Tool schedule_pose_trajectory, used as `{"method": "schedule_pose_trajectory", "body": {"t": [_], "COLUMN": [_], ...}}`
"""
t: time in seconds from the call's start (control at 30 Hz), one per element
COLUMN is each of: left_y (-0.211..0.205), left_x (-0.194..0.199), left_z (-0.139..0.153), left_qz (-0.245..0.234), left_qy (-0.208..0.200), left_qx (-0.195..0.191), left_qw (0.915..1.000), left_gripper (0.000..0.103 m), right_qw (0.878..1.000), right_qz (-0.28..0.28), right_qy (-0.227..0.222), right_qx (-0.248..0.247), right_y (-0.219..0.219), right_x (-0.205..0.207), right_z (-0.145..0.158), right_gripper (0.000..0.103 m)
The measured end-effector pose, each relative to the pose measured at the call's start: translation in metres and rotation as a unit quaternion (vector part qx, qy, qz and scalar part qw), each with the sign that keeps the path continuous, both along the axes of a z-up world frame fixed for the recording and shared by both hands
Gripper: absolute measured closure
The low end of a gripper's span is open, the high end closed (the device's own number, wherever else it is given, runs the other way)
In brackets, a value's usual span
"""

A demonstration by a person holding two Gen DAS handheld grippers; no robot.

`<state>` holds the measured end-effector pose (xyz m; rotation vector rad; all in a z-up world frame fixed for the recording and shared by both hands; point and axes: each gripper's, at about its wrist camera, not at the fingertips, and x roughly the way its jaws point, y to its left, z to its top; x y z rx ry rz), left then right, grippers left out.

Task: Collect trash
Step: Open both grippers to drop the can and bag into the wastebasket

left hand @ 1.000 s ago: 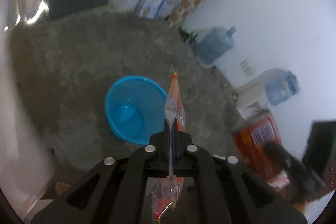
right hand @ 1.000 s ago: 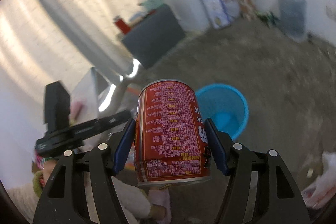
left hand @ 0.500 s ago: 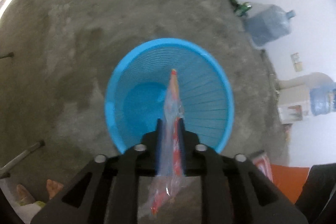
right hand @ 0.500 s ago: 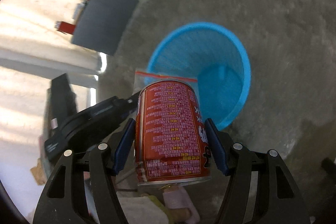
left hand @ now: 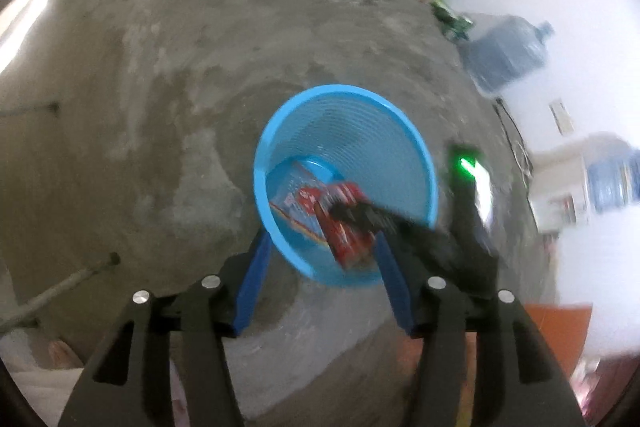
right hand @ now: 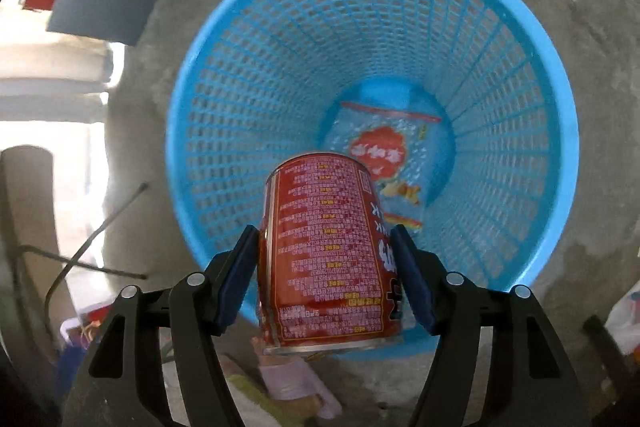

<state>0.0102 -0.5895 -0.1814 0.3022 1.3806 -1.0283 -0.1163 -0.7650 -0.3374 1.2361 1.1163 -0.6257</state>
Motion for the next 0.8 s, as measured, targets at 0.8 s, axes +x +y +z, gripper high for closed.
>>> {"method": "schedule_pose_trajectory", "body": {"t": [0.8], "left_y": [0.313], "left_x": [-0.024], "left_z": [0.185], "left_qz": [0.001], "left_qy": [-0.082], "left_qx": [-0.173], "left_qw": [0.9815], "left_gripper": [0.030], "right_qw": [0.958], "right_qz": [0.026], "right_qy": [-0.093], "right_qx": [-0.271], "right_y": [0.152], "right_x": [-0.115], "right_z": [0.222], "right_gripper": [0.013]}}
